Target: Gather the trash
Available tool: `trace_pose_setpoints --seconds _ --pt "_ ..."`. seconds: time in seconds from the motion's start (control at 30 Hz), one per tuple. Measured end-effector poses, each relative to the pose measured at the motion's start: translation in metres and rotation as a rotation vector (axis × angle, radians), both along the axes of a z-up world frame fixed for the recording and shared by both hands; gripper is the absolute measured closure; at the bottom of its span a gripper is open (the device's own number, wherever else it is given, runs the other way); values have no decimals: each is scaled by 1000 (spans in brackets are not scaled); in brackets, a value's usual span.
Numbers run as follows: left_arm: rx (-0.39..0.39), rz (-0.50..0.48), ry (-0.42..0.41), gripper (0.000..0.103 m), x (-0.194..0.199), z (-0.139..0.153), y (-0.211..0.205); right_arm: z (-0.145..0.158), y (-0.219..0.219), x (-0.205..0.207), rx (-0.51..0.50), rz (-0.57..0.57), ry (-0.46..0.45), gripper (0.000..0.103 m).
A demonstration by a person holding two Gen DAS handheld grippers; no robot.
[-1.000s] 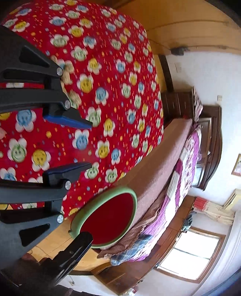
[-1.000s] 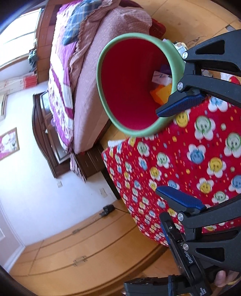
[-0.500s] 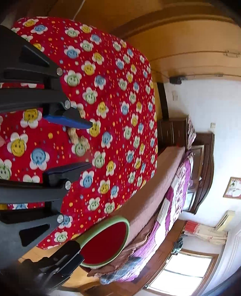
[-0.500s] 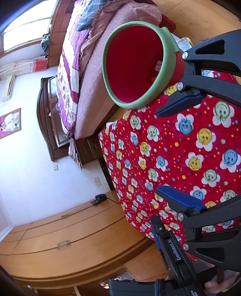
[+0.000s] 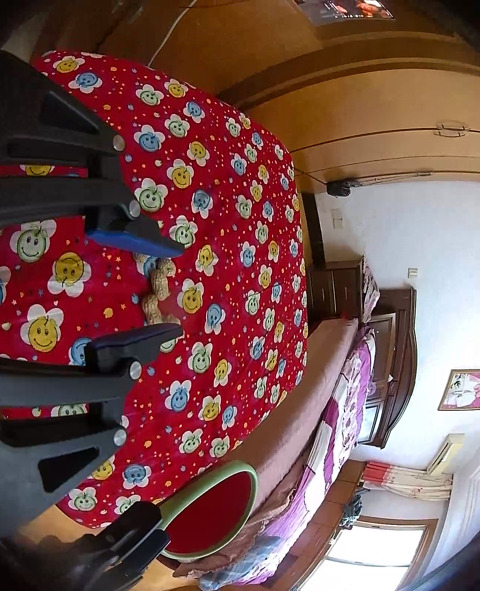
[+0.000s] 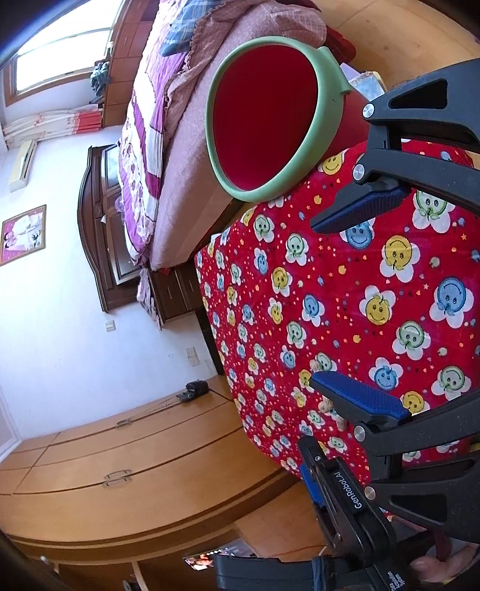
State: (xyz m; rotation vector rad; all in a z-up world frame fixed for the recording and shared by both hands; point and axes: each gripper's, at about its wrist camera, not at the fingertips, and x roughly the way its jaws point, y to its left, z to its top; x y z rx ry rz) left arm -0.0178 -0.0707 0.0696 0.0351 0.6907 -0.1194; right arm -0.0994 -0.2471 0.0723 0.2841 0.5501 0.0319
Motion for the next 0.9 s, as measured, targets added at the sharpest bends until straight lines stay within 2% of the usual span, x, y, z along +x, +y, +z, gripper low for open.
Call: trace_pose_setpoints --seconds 0.9 --pt "-1 14 -13 66 -1 3 3 -4 4 1 1 4 7 25"
